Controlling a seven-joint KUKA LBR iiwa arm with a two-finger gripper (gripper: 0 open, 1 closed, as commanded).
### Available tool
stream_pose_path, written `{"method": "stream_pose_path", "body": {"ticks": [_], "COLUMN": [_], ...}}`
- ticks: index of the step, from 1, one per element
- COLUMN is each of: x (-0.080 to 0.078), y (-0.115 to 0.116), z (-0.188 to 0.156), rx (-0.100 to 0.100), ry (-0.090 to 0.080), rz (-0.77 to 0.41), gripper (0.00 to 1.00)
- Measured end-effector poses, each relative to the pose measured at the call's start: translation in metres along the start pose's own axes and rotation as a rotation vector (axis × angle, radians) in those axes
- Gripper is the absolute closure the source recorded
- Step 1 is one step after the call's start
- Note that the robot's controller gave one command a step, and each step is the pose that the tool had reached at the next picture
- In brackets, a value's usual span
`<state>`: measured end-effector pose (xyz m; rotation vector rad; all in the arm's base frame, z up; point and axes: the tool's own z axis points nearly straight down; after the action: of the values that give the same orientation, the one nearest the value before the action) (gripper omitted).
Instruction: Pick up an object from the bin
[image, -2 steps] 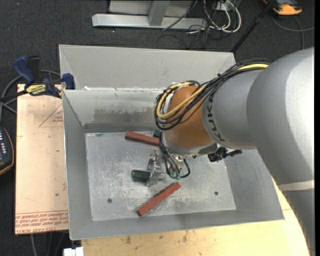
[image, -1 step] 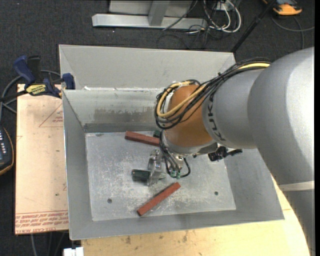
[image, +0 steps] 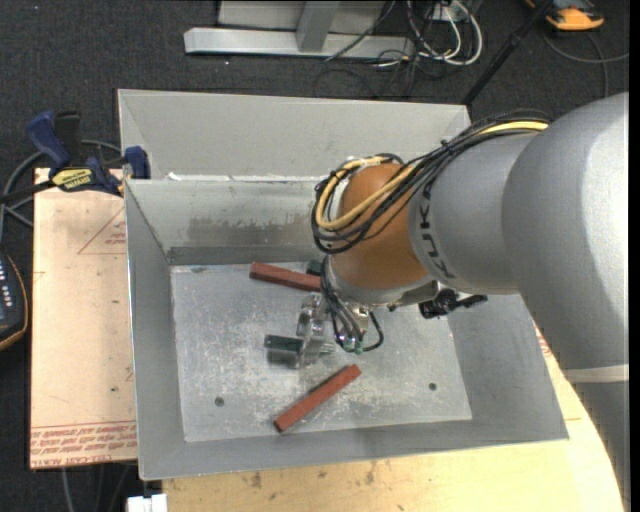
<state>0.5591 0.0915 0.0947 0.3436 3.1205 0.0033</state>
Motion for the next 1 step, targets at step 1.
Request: {"method": "stream_pose_path", "body": {"ticks": [1], "x": [-0.0008], "y": [0.0003], "z": [-0.0085], "rx": [0.000], "ry": [0.000], "rz": [0.001], "gripper": [1.00]}}
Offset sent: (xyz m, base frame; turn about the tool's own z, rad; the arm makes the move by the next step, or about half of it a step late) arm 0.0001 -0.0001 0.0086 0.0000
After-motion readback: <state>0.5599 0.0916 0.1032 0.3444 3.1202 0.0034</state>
